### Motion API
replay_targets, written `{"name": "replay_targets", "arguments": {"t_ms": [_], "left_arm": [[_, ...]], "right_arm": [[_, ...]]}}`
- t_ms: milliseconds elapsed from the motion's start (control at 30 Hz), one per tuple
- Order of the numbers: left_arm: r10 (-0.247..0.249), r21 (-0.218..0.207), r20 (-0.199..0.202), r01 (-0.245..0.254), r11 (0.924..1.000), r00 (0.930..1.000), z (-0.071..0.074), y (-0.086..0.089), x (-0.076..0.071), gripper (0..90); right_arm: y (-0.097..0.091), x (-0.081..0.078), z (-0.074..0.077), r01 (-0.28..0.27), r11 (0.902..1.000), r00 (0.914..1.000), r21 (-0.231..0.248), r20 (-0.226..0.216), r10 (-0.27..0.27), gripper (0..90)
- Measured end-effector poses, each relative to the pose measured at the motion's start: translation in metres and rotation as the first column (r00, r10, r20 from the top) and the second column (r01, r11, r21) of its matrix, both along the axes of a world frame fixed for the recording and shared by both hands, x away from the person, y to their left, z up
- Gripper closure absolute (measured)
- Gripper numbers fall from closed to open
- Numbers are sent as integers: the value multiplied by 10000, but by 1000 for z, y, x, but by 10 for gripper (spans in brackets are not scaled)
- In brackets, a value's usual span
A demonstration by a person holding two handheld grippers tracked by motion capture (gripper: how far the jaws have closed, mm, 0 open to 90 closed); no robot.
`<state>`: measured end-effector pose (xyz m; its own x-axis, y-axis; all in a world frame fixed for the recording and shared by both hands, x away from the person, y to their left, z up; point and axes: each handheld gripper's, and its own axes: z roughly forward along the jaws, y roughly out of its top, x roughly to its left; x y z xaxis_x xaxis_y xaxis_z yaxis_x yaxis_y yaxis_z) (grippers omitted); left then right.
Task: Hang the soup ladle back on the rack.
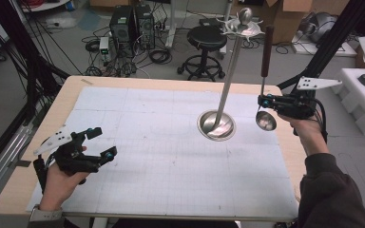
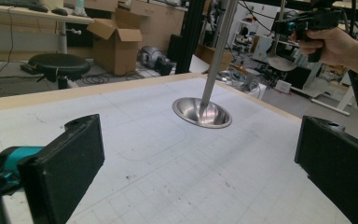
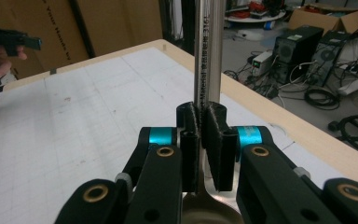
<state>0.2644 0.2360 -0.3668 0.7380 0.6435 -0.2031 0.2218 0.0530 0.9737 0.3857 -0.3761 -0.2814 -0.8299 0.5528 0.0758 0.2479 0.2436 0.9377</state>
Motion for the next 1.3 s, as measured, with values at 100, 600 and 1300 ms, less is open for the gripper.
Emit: {"name": "replay_targets", "arguments": {"t_ms": [100,600,1300], "left_arm": [[-1,-28,-18,1,10000,10000,0,0,0,18],[14,49,-59,-14,10000,10000,-2,-1,1,18],[-34,77,-95,35,10000,9999,-2,-3,1,18]], "right_arm": [[-4,-2,1,30,9999,10000,98,51,-30,842],[-7,1,-3,194,9997,9996,118,-214,-192,842],[-1,3,-3,-23,9997,9993,233,-363,32,842]]}}
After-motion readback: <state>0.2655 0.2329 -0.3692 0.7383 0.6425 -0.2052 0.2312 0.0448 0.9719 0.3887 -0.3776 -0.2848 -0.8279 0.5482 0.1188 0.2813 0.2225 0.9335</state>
